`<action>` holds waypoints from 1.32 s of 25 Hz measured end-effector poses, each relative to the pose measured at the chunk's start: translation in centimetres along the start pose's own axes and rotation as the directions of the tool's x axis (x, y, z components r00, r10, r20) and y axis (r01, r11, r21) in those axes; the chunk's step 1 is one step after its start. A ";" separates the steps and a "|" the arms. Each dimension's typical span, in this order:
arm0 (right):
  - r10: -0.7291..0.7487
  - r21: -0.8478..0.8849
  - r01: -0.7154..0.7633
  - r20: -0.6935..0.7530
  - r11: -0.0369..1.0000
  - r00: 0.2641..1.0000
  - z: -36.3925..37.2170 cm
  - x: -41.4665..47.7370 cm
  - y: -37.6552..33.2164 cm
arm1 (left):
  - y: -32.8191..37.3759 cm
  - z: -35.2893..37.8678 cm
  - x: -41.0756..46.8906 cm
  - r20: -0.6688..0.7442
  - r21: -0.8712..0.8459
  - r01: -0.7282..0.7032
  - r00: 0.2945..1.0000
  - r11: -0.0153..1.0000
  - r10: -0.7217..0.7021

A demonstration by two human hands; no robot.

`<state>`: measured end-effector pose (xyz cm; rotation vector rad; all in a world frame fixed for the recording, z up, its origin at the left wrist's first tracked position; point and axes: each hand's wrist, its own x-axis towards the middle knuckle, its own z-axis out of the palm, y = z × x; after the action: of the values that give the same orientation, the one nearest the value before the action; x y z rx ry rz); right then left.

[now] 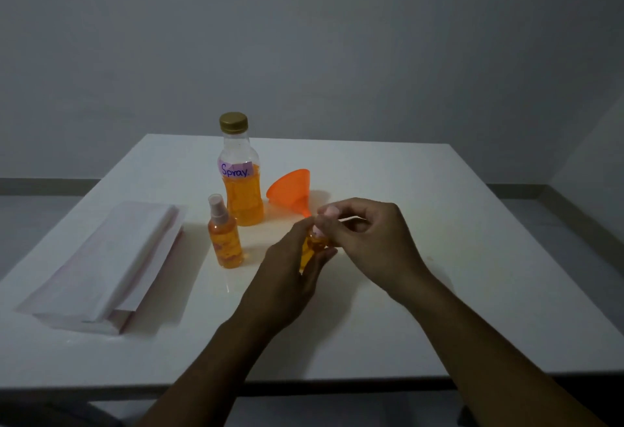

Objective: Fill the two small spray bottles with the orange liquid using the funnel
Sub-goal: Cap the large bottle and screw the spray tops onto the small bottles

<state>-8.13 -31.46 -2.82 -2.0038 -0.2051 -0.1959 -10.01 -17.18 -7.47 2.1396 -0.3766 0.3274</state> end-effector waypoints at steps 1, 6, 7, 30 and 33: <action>0.022 0.024 -0.021 -0.014 0.999 1.000 -1.0 -0.6 0.1 | 0.4 0.3 -0.1 0.039 0.017 -0.021 0.999 1.000 0.021; 0.146 0.222 -0.144 0.010 0.964 0.989 -4.3 -2.7 1.2 | 1.8 1.9 -0.6 0.138 0.009 -0.090 0.987 0.996 0.088; 0.153 0.246 -0.153 0.017 0.957 0.988 -4.7 -2.9 1.3 | 2.0 2.1 -0.5 0.148 0.002 -0.084 0.986 0.996 0.083; 0.197 0.368 -0.052 -0.369 0.929 0.908 -12.2 -3.2 4.2 | 3.8 3.9 -0.8 0.172 -0.104 -0.078 0.980 0.991 0.096; 0.193 0.354 -0.040 -0.408 0.934 0.892 -12.6 -3.3 4.1 | 4.3 4.9 -0.4 0.077 -0.046 -0.102 0.991 0.994 0.105</action>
<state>-10.95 -44.79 -1.77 -1.5752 0.1657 -0.4943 -11.60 -23.52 -7.12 2.1009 -0.5371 0.2922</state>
